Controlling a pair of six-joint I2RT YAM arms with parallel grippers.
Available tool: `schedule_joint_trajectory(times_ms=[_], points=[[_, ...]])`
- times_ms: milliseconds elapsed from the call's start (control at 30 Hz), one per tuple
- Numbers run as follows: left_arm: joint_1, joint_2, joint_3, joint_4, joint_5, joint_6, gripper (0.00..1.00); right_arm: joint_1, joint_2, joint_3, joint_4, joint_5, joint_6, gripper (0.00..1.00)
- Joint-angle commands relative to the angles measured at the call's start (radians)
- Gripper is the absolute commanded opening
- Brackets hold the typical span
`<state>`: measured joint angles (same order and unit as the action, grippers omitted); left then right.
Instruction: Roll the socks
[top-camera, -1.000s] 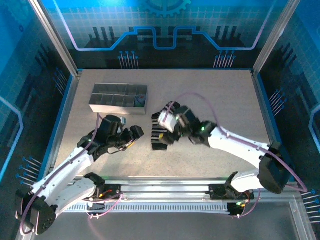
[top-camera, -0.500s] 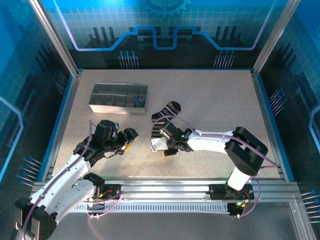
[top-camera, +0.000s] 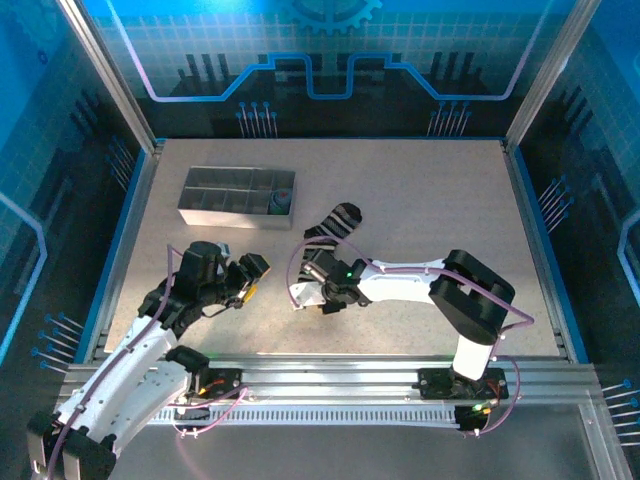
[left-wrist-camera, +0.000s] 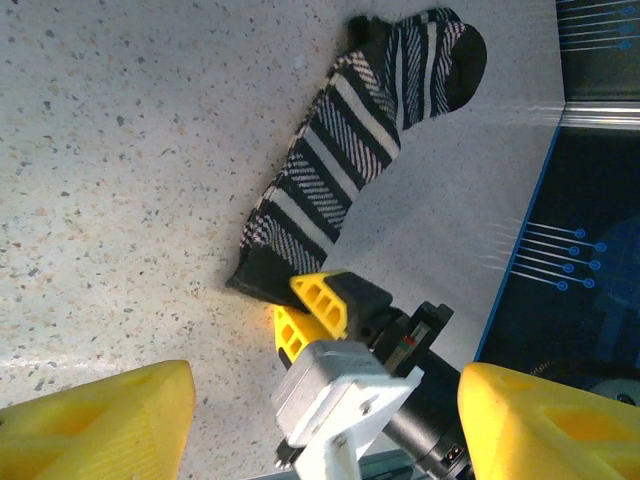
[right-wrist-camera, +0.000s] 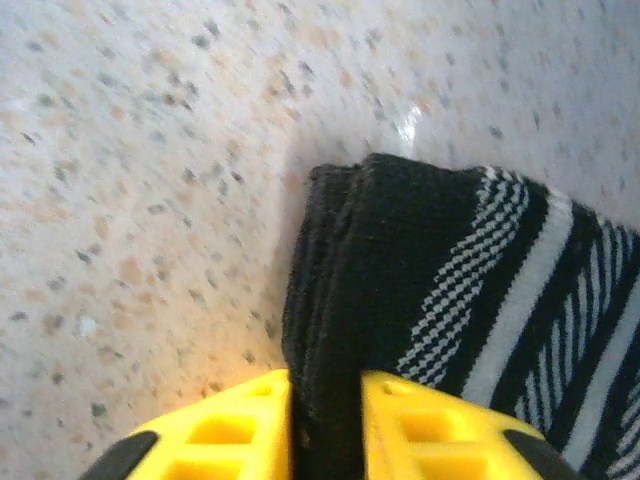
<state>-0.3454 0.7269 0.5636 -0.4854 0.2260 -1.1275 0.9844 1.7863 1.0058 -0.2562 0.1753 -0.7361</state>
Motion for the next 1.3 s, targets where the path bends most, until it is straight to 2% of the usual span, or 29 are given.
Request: schedule_joint_trajectory(times_ms=[0, 33, 433, 600, 767, 900, 1033, 1267], points=[[0.016, -0.003, 0.007, -0.038, 0.022, 0.002, 0.7, 0.028, 0.028, 0.065, -0.064, -0.041, 0.067, 0.05], [0.018, -0.003, 0.007, -0.041, 0.023, 0.004, 0.7, 0.03, 0.029, 0.085, -0.089, -0.054, 0.087, 0.0], [0.026, 0.007, -0.007, -0.067, 0.046, 0.005, 0.7, 0.054, -0.063, 0.085, -0.156, -0.25, 0.353, 0.0], [0.026, 0.044, -0.011, -0.042, 0.071, 0.006, 0.7, 0.031, -0.044, 0.096, -0.163, -0.329, 0.436, 0.0], [0.026, 0.103, -0.008, -0.005, 0.106, 0.012, 0.69, -0.035, 0.001, 0.144, -0.198, -0.431, 0.501, 0.0], [0.025, 0.157, -0.014, 0.038, 0.138, 0.014, 0.6, -0.103, 0.052, 0.195, -0.237, -0.549, 0.548, 0.0], [0.003, 0.214, -0.034, 0.136, 0.162, -0.014, 0.46, -0.168, 0.118, 0.241, -0.278, -0.641, 0.603, 0.0], [-0.081, 0.372, -0.044, 0.303, 0.154, -0.071, 0.29, -0.207, 0.194, 0.275, -0.303, -0.67, 0.632, 0.0]])
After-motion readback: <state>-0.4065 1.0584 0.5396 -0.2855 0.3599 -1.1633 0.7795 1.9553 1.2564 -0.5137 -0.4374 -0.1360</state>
